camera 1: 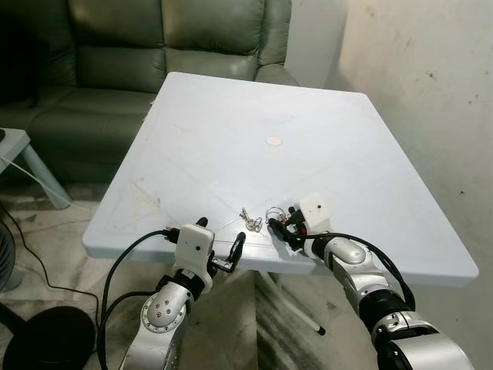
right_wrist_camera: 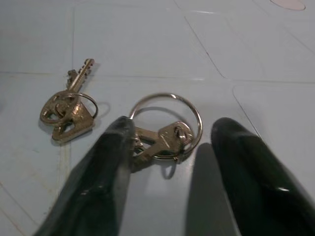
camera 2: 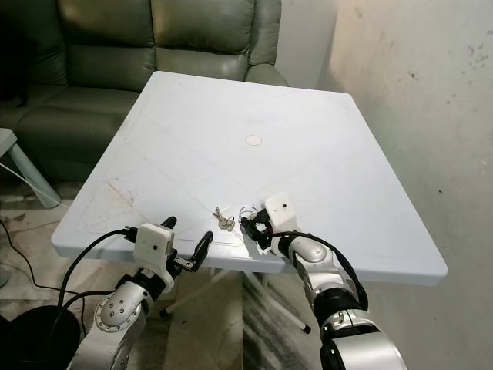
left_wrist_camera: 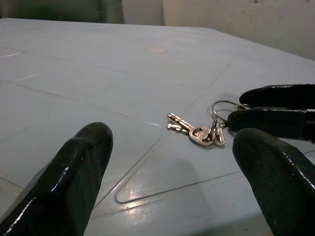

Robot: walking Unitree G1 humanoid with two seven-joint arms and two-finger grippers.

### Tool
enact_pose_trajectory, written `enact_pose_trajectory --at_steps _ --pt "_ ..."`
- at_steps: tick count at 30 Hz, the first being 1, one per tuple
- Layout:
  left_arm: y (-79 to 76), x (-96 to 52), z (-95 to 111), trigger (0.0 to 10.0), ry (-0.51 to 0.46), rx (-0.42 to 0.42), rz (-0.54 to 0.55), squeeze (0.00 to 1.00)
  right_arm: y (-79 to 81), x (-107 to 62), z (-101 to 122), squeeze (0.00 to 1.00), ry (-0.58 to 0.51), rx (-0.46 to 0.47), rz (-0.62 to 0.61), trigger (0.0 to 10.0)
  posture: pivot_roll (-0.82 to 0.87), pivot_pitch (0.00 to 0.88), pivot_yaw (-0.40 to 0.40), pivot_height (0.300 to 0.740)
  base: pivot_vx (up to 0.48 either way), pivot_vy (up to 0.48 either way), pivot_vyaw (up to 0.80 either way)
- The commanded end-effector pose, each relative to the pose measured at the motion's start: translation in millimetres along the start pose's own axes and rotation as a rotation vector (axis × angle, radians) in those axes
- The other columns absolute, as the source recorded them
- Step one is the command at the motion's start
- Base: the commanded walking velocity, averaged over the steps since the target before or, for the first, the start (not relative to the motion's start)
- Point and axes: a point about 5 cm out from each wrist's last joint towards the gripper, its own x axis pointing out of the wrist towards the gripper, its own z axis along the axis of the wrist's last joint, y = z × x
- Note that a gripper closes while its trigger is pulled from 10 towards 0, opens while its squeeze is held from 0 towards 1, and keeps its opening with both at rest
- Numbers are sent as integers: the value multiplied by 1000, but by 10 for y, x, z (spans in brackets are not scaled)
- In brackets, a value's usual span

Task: Hang keys on a hook

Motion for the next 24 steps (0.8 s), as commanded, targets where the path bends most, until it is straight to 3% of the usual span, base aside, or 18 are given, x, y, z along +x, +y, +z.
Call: enact_pose_trajectory --at_steps 1,4,6,7,8,9,20,22,24 --pt "-8 16 66 10000 -27 7 7 0 -50 -5 29 0 -6 -11 -15 1804 39 0 -97 740 0 0 0" --pt "-7 17 67 10000 -27 7 8 0 -54 -7 28 0 -5 -12 -16 2549 40 0 -98 740 0 0 0" --pt "-4 22 68 10000 -28 9 10 0 -56 -6 29 0 -3 -14 -14 4902 40 0 -97 740 0 0 0" --pt "-3 24 68 10000 -28 9 11 0 -58 -5 30 0 -1 -16 -14 4902 39 0 -97 740 0 0 0" --pt "0 27 68 10000 -28 10 12 0 -60 -4 32 0 1 -20 -14 9255 39 0 -96 740 0 0 0" --pt "2 27 67 10000 -28 12 12 0 -61 -3 34 0 0 -20 -15 9608 39 0 -96 740 0 0 0" --pt "2 46 74 10000 -31 21 11 0 -82 -5 36 0 4 -18 -25 10000 34 0 -93 740 0 0 0" --pt "1 50 77 10000 -33 22 11 0 -89 -7 35 0 3 -21 -32 7725 34 0 -93 740 0 0 0" --pt "1 50 78 10000 -33 23 11 0 -91 -8 34 0 4 -18 -35 7725 34 0 -93 740 0 0 0"
